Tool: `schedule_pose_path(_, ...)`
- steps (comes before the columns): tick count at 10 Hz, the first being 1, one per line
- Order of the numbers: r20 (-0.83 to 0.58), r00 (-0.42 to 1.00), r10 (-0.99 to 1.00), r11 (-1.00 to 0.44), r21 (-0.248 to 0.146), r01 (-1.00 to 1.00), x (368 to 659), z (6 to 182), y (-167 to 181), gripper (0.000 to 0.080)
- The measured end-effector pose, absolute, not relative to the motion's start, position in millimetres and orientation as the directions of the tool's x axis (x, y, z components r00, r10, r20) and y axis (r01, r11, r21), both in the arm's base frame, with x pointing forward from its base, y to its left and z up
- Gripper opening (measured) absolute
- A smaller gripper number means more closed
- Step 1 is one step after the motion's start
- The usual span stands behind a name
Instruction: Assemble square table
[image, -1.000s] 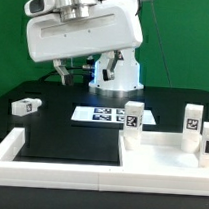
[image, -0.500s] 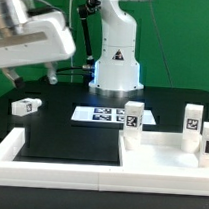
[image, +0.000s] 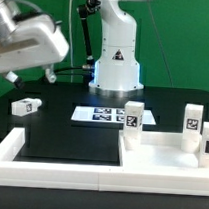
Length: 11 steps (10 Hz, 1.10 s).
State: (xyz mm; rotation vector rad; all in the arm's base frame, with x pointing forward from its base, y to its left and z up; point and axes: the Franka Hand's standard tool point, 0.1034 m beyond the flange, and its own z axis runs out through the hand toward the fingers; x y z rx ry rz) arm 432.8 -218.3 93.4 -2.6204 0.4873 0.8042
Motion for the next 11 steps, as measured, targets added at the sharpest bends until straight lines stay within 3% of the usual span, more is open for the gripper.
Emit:
schedule_pose_path(2, -0.686, 0.694, -0.218, -0.862, -0.199, -0.466, 409.2, 80.1, -229.7, 0.0649)
schedule_pose_path(6, -0.685, 0.696, -0.214, -0.863, -0.201, -0.463, 409.4, 80.1, -228.1, 0.0649)
schedule_pose_path(8, -0.728, 0.648, -0.222, -0.857, -0.172, -0.486, 372.8, 63.7, -243.9, 0.0649)
schedule_pose_path(11, -0.729, 0.641, -0.241, -0.853, -0.157, -0.498, 361.3, 56.6, -248.9, 0.0649)
